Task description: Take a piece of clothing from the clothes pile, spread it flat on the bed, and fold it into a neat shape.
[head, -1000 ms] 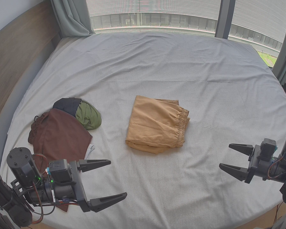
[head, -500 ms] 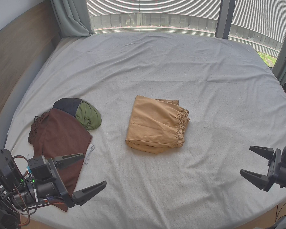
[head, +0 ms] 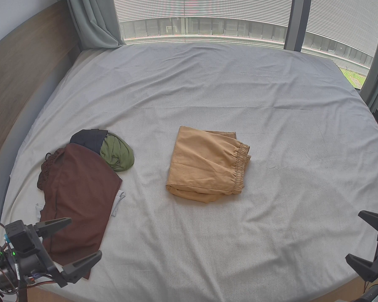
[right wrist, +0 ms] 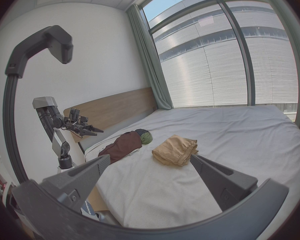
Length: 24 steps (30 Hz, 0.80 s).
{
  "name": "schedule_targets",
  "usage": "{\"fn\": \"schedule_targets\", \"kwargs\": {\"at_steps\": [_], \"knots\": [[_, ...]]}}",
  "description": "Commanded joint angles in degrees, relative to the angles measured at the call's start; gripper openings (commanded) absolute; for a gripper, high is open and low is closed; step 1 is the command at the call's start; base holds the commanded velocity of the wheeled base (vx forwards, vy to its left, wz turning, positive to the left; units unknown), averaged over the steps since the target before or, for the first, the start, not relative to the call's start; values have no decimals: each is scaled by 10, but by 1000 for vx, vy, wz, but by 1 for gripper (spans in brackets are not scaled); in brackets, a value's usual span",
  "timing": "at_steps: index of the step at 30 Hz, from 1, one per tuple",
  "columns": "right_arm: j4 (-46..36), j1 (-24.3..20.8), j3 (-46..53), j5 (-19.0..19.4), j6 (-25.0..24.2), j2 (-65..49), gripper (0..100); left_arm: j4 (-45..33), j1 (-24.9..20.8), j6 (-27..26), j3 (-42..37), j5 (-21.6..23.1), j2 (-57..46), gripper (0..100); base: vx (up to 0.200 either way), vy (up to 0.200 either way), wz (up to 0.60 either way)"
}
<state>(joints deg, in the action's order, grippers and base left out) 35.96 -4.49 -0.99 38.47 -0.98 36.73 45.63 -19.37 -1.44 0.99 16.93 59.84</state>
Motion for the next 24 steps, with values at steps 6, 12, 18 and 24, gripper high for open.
{"fn": "schedule_targets", "kwargs": {"at_steps": [6,12,18,24], "knots": [[-161,33,10,0,-7,-267,100,-164,57,-4,-10,-8,-280,100,0,0,0],[-323,40,10,-5,-12,-367,100,-255,87,-7,-10,-8,-396,100,0,0,0],[-330,40,10,-317,27,-367,100,-417,151,-17,-10,-6,-551,100,0,0,0],[-359,40,10,-394,2,-367,100,-416,201,8,-10,-12,-590,100,0,0,0]]}}
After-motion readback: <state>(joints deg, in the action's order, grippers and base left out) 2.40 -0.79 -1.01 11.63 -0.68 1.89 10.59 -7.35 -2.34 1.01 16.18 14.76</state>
